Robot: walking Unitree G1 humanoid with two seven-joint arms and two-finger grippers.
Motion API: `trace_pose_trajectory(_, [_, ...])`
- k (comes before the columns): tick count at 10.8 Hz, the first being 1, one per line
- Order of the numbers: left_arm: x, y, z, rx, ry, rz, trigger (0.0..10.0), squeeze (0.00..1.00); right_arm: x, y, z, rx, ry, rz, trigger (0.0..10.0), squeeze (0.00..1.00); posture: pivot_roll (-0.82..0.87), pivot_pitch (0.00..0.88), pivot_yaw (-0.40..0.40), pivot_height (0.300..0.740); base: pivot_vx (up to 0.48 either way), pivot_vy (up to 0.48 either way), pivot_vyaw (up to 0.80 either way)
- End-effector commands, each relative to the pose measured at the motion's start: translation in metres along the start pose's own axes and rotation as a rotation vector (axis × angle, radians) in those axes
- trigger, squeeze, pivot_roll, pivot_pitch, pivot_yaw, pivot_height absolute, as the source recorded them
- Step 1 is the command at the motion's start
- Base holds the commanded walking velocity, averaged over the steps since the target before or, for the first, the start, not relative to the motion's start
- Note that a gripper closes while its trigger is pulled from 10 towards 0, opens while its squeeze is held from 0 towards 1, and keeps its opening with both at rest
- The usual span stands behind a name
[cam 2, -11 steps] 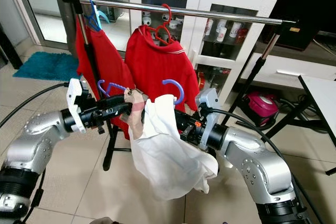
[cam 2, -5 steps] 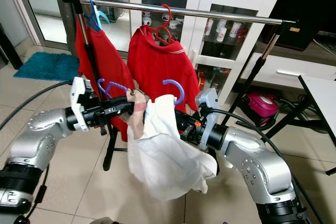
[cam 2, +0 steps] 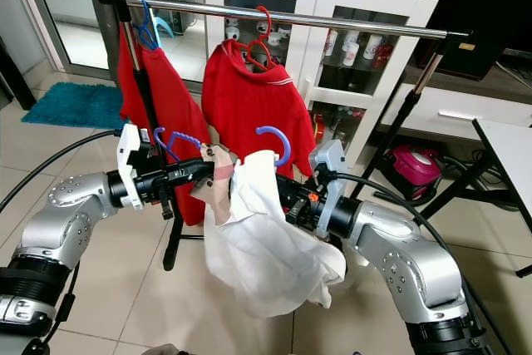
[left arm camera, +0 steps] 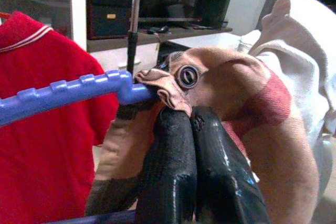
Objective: Hang hanger
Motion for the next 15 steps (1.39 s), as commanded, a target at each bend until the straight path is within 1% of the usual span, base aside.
trace_pose_trajectory(1, [-0.003, 0.001, 0.001, -0.025, 0.001, 0.025, 0.0, 0.00, 0.002, 0.012, 0.002, 0.049, 0.010, -0.026, 10.0, 0.00, -0.09, 0.000, -0.038, 0.740, 0.000, 0.000, 0.00])
trace_pose_trajectory(2, [-0.001, 0.004, 0.003, -0.034, 0.023, 0.004, 0.0, 0.00, 0.002, 0.012, 0.002, 0.050, 0.009, -0.024, 10.0, 0.00, -0.09, 0.000, -0.038, 0.740, 0.000, 0.000, 0.00])
trace_pose_trajectory(4, [0.006, 0.019, 0.003, -0.058, 0.032, -0.044, 0.0, 0.00, 0.003, 0.008, -0.003, 0.055, -0.021, 0.004, 10.0, 0.00, -0.09, 0.000, -0.039, 0.740, 0.000, 0.000, 0.00])
trace_pose_trajectory(5, [0.015, 0.031, 0.001, -0.104, 0.038, -0.045, 0.0, 0.00, 0.004, 0.005, -0.005, 0.055, -0.031, 0.021, 10.0, 0.00, -0.09, 0.000, -0.039, 0.740, 0.000, 0.000, 0.00])
trace_pose_trajectory(6, [0.026, 0.038, 0.001, -0.159, 0.047, -0.006, 0.0, 0.00, 0.003, 0.002, -0.005, 0.054, -0.029, 0.035, 10.0, 0.00, -0.09, 0.000, -0.043, 0.740, 0.000, 0.000, 0.00])
trace_pose_trajectory(8, [0.038, 0.042, 0.005, -0.189, 0.064, 0.045, 0.0, 0.00, 0.002, 0.000, -0.006, 0.057, -0.024, 0.049, 10.0, 0.00, -0.08, 0.000, -0.049, 0.740, 0.000, 0.000, 0.00])
trace_pose_trajectory(9, [0.048, 0.049, 0.013, -0.224, 0.123, 0.059, 0.0, 0.00, 0.002, -0.001, -0.005, 0.056, -0.015, 0.059, 10.0, 0.00, -0.08, 0.000, -0.053, 0.740, 0.000, 0.000, 0.00])
trace_pose_trajectory(10, [0.052, 0.052, 0.015, -0.235, 0.143, 0.071, 0.0, 0.00, 0.002, -0.003, -0.005, 0.057, -0.007, 0.075, 10.0, 0.00, -0.08, 0.000, -0.053, 0.740, 0.000, 0.000, 0.00])
trace_pose_trajectory(11, [0.055, 0.047, 0.015, -0.256, 0.133, 0.133, 0.0, 0.00, 0.002, -0.006, -0.005, 0.063, -0.010, 0.087, 10.0, 0.00, -0.08, 0.000, -0.051, 0.740, 0.000, 0.000, 0.00])
trace_pose_trajectory(12, [0.057, 0.056, 0.019, -0.268, 0.174, 0.070, 0.0, 0.00, 0.003, -0.007, -0.006, 0.063, -0.019, 0.093, 10.0, 0.00, -0.08, 0.000, -0.051, 0.740, 0.000, 0.000, 0.00])
trace_pose_trajectory(13, [0.060, 0.073, 0.027, -0.286, 0.253, -0.033, 0.0, 0.00, 0.004, -0.008, -0.006, 0.064, -0.018, 0.098, 10.0, 0.00, -0.08, 0.000, -0.051, 0.740, 0.000, 0.000, 0.00])
trace_pose_trajectory(14, [0.066, 0.082, 0.039, -0.321, 0.345, -0.056, 0.0, 0.00, 0.004, -0.008, -0.005, 0.064, -0.012, 0.099, 10.0, 0.00, -0.08, 0.000, -0.050, 0.740, 0.000, 0.000, 0.00])
trace_pose_trajectory(15, [0.072, 0.082, 0.050, -0.346, 0.430, -0.040, 0.0, 0.00, 0.003, -0.006, -0.003, 0.066, 0.006, 0.090, 10.0, 0.00, -0.08, 0.000, -0.050, 0.740, 0.000, 0.000, 0.00])
Point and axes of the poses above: a point about 5 cm out from each wrist's last joint towards the gripper, its own x axis pointing back from the gripper into the wrist, its own y axis along the axis of the wrist's last joint, z = x × y, the point moved 2 cm from there along -x, pointing out of the wrist towards the gripper, and after that the axes turned 2 degrees about x, right-handed, at the moved point
